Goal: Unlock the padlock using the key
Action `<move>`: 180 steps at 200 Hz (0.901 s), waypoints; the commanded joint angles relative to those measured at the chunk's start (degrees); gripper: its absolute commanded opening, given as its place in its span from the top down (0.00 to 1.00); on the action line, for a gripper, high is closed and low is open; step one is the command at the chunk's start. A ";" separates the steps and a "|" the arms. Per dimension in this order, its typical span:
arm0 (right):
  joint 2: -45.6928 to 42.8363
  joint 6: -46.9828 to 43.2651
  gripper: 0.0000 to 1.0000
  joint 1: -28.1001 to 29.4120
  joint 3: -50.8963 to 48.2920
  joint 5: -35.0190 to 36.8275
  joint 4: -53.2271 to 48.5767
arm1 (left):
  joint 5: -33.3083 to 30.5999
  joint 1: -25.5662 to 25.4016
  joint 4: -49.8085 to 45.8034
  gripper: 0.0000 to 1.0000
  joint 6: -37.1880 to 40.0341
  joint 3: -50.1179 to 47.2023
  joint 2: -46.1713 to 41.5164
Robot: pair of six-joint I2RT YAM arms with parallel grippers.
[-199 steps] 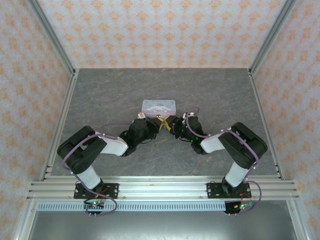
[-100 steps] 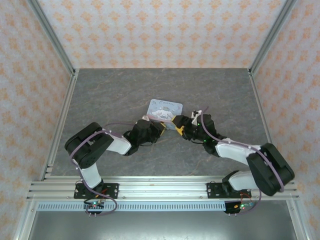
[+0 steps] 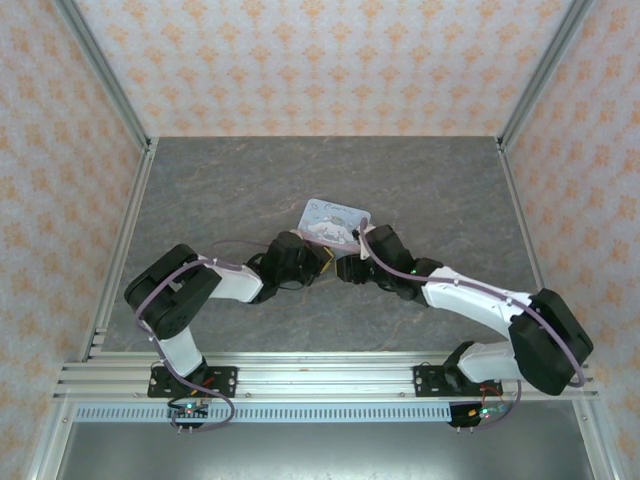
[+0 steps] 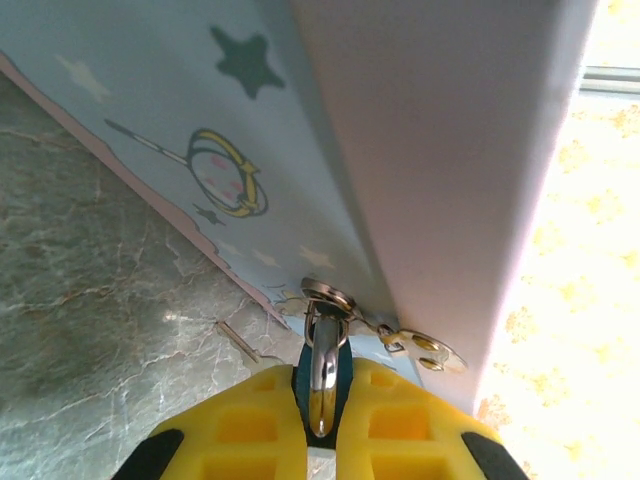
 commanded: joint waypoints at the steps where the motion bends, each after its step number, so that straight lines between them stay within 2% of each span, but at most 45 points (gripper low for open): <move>1: 2.27 -9.09 0.56 0.58 2.00 5.31 -3.41 | 3.34 0.49 -2.95 1.00 1.34 2.50 -2.41; 51: 7.27 -13.23 0.55 1.64 3.92 5.46 -2.37 | 5.41 0.58 -5.36 1.00 1.03 4.03 -3.09; 130: 13.18 -12.37 0.60 1.73 7.28 8.06 0.95 | 6.58 0.49 -5.29 1.00 0.15 4.58 -3.52; 168: 14.70 -10.86 0.72 1.75 9.30 9.81 2.34 | 6.59 -0.03 -4.99 1.00 0.00 4.18 -3.44; 180: 14.82 -10.33 0.80 1.73 9.55 10.38 2.64 | 6.42 -0.28 -4.96 1.00 0.02 3.97 -3.35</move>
